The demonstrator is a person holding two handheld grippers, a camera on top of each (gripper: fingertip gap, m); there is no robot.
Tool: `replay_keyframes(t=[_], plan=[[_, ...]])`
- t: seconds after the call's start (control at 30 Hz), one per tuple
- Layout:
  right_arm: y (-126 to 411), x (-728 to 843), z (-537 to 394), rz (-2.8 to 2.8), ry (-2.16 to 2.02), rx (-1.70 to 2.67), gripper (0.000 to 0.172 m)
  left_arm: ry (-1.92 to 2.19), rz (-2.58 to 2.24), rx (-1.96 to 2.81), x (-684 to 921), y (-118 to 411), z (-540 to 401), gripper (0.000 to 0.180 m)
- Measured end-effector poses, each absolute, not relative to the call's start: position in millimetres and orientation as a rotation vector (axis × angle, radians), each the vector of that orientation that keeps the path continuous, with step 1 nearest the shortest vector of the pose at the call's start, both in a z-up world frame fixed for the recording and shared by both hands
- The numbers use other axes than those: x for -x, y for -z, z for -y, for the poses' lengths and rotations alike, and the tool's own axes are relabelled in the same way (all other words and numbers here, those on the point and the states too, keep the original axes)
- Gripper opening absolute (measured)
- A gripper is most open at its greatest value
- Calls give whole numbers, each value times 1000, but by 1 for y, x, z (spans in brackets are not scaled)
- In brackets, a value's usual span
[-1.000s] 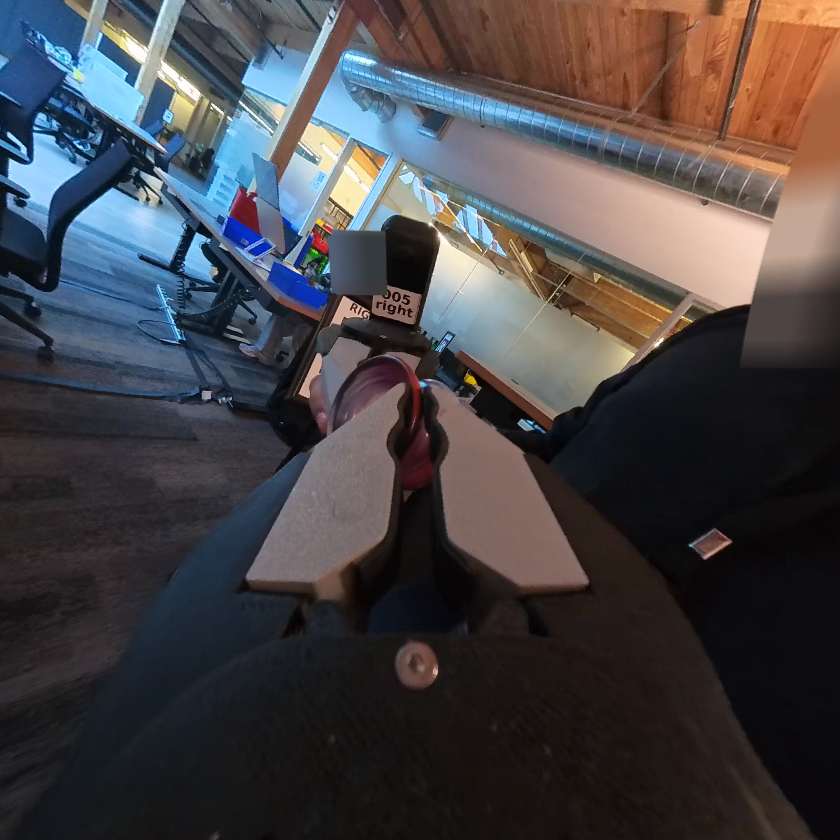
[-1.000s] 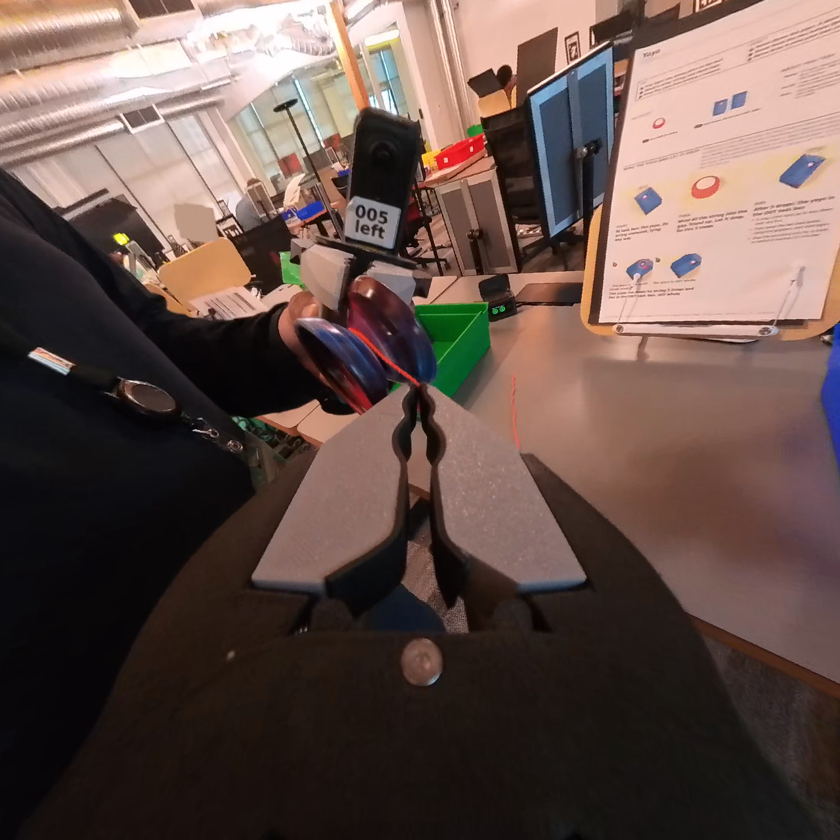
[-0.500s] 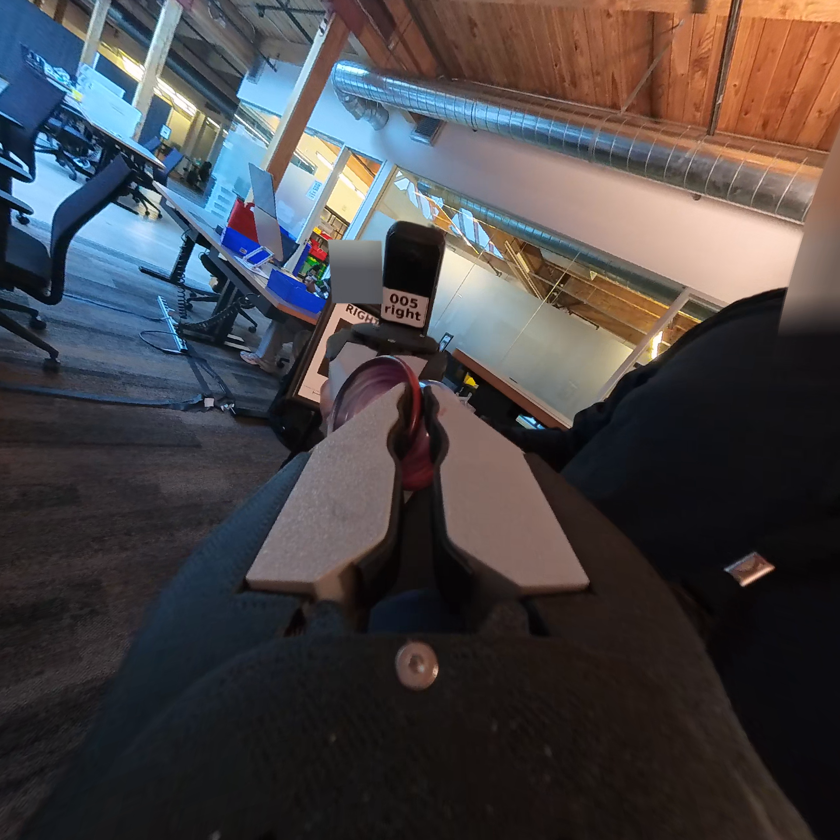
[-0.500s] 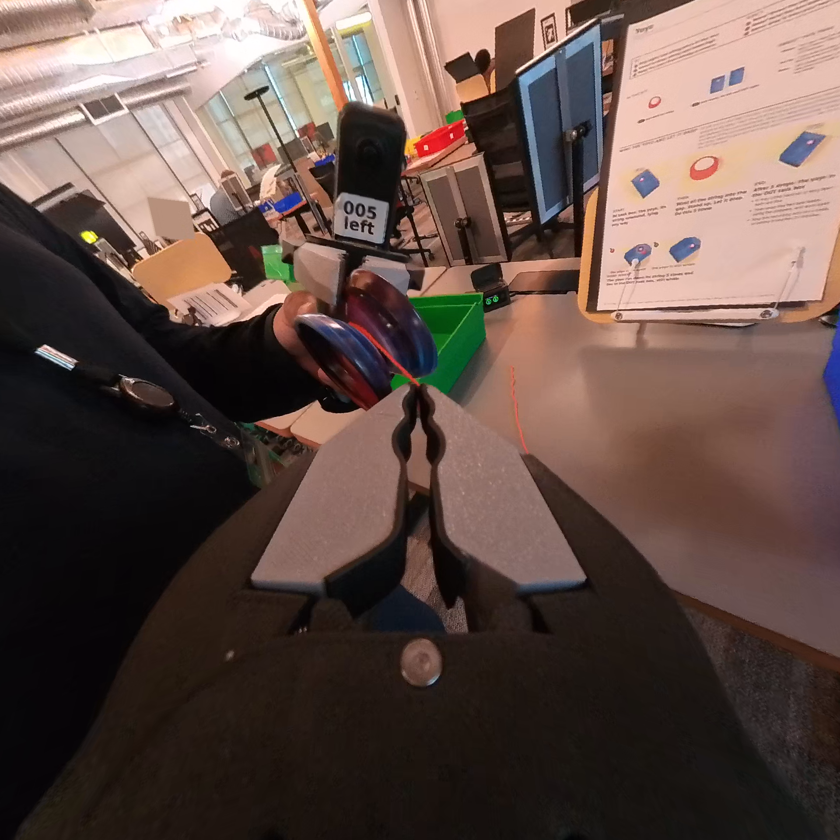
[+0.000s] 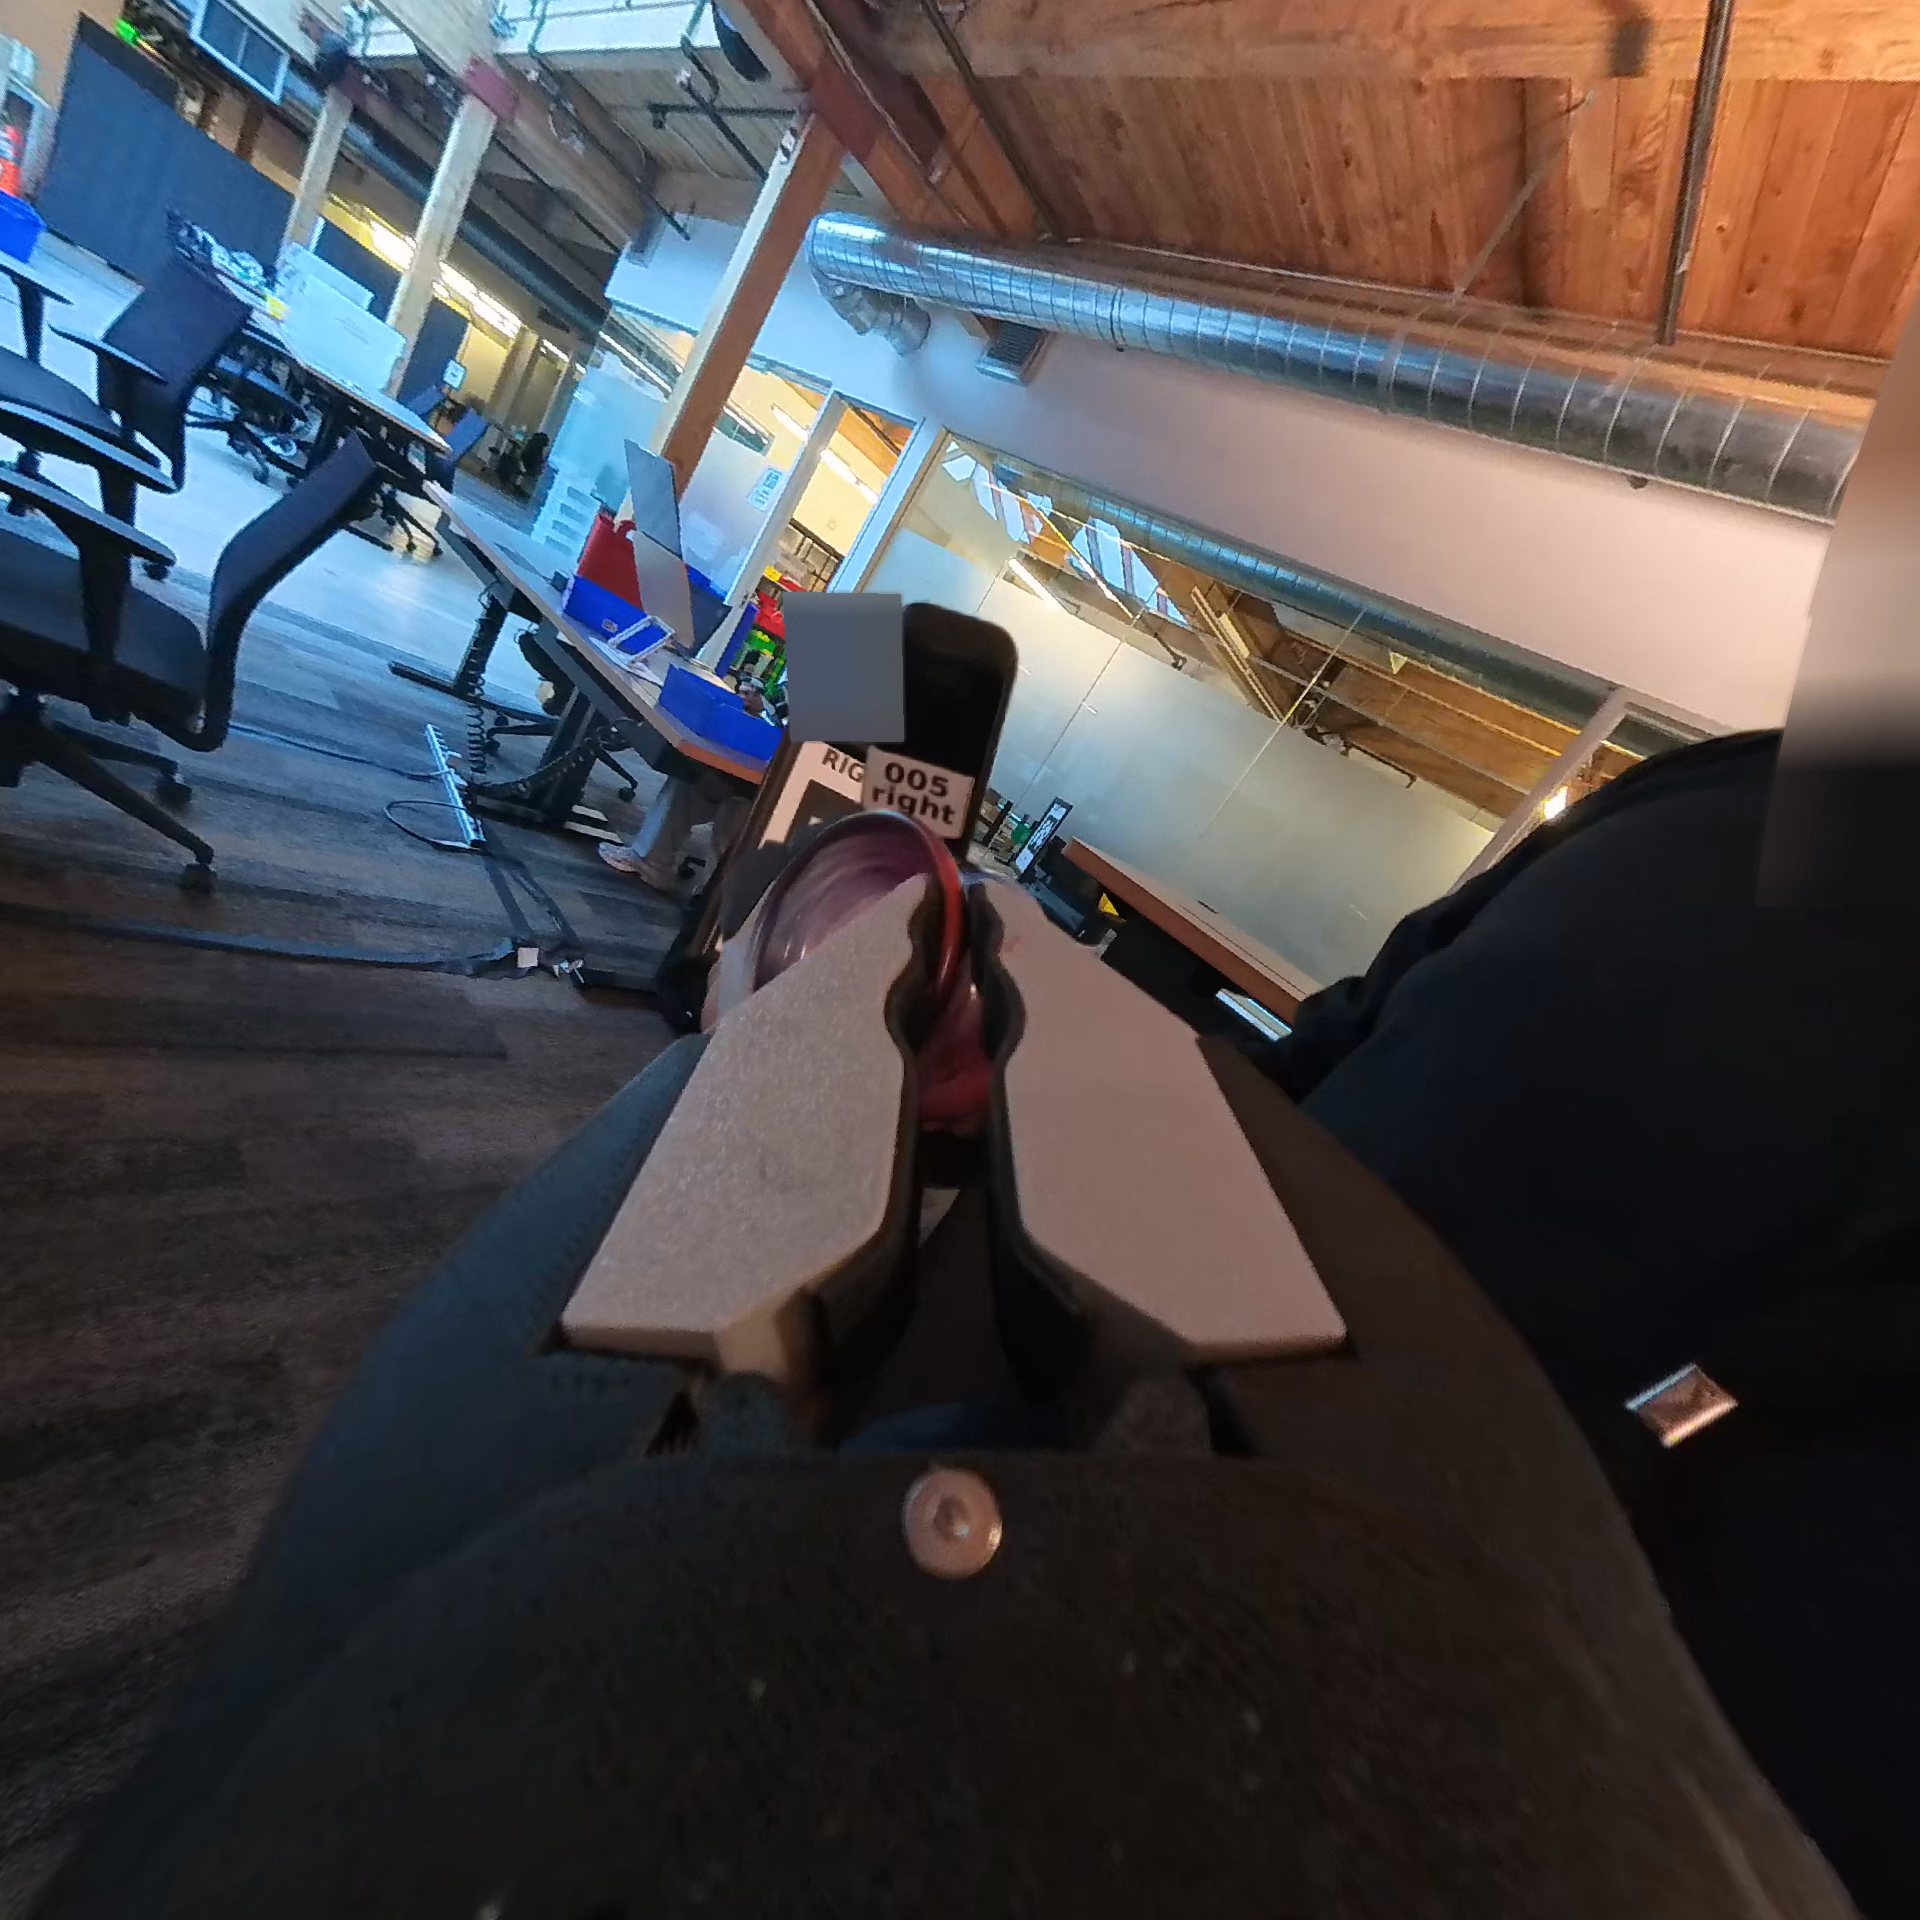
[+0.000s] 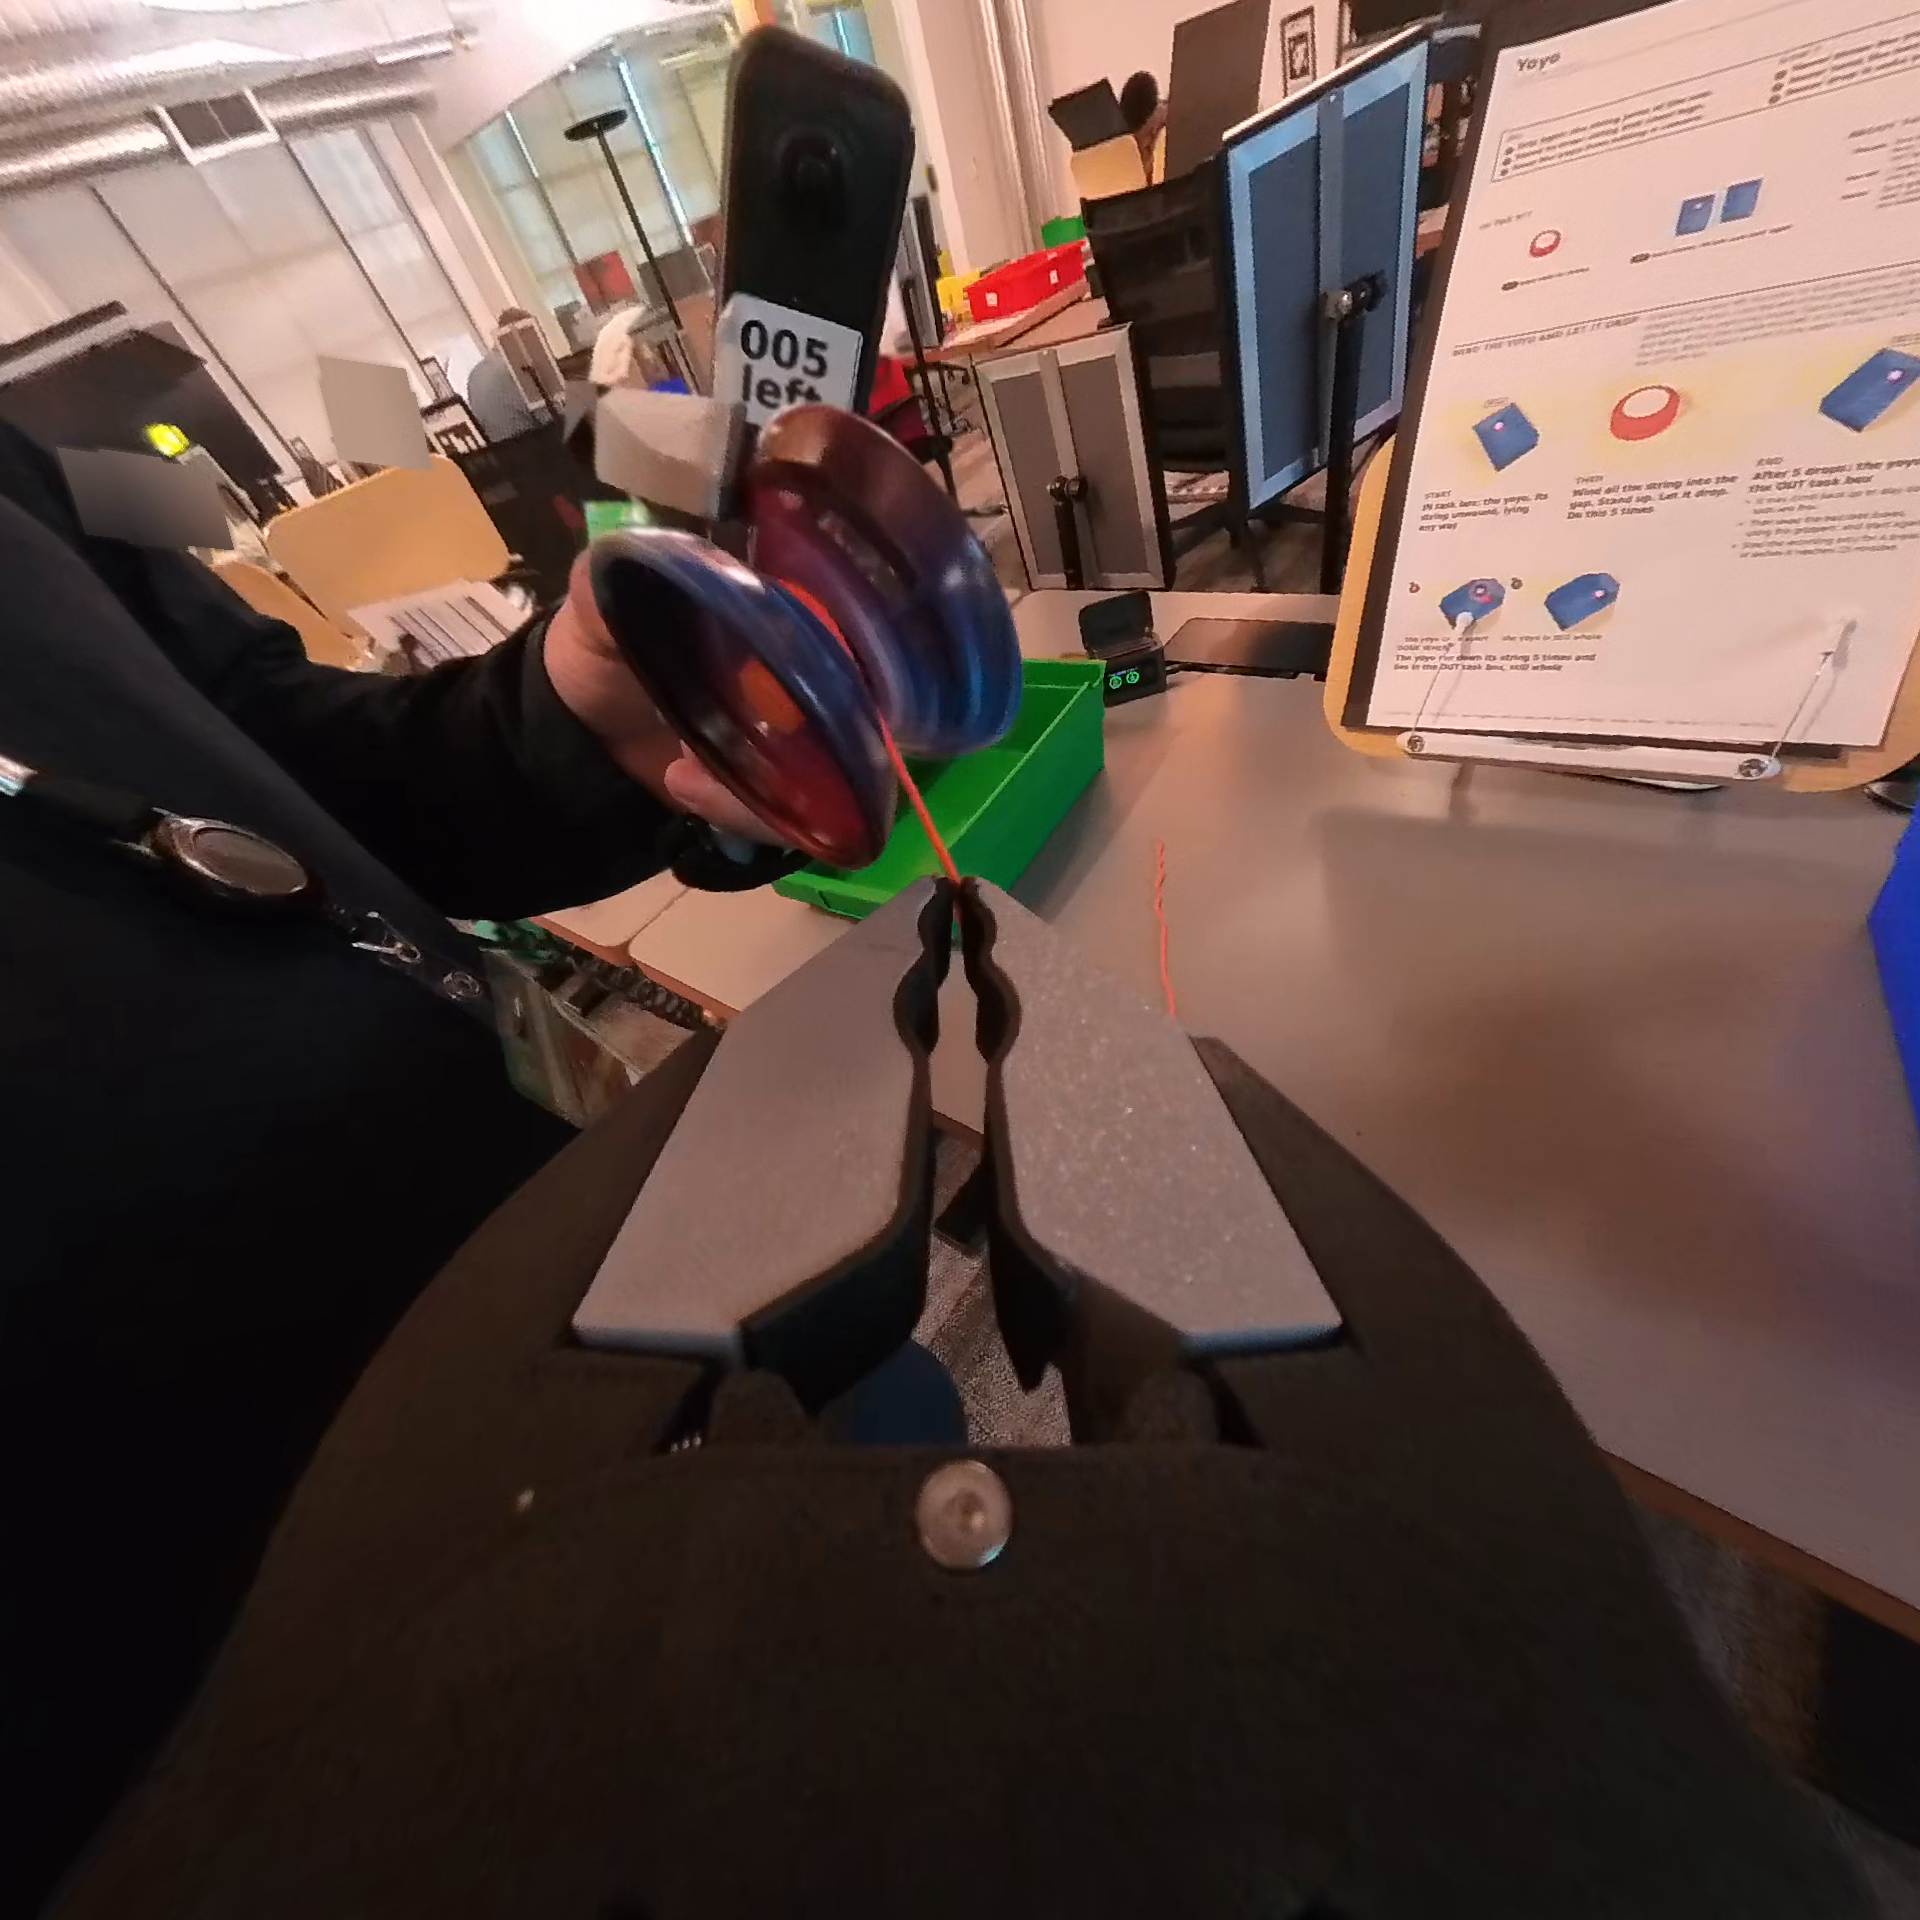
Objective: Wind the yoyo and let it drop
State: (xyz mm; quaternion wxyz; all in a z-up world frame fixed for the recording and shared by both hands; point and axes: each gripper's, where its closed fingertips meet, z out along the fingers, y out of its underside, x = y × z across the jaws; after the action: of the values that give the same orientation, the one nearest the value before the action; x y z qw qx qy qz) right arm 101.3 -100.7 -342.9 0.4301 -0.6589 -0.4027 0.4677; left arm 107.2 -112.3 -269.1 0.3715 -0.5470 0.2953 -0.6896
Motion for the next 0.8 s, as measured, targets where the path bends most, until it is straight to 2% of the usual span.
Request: replay_keyframes(t=[0.03, 0.23, 0.4, 0.43, 0.5, 0.8], plan=[[343, -102, 100, 998, -1175, 1647, 0, 1778, -753, 1395, -109, 267, 112, 2], [342, -111, 97, 974, -1196, 1637, 6, 1779, -767, 1383, -126, 257, 108, 2], [343, -115, 96, 947, -1232, 1645, 19, 1779, -756, 1379, -138, 252, 100, 2], [343, -116, 95, 943, -1229, 1646, 17, 1783, -756, 1377, -139, 251, 100, 2], [345, -120, 94, 937, -1204, 1645, 0, 1789, -758, 1373, -143, 249, 99, 2], [344, -125, 102, 906, -1267, 1640, 0, 1734, -659, 1413, -146, 251, 79, 2]])
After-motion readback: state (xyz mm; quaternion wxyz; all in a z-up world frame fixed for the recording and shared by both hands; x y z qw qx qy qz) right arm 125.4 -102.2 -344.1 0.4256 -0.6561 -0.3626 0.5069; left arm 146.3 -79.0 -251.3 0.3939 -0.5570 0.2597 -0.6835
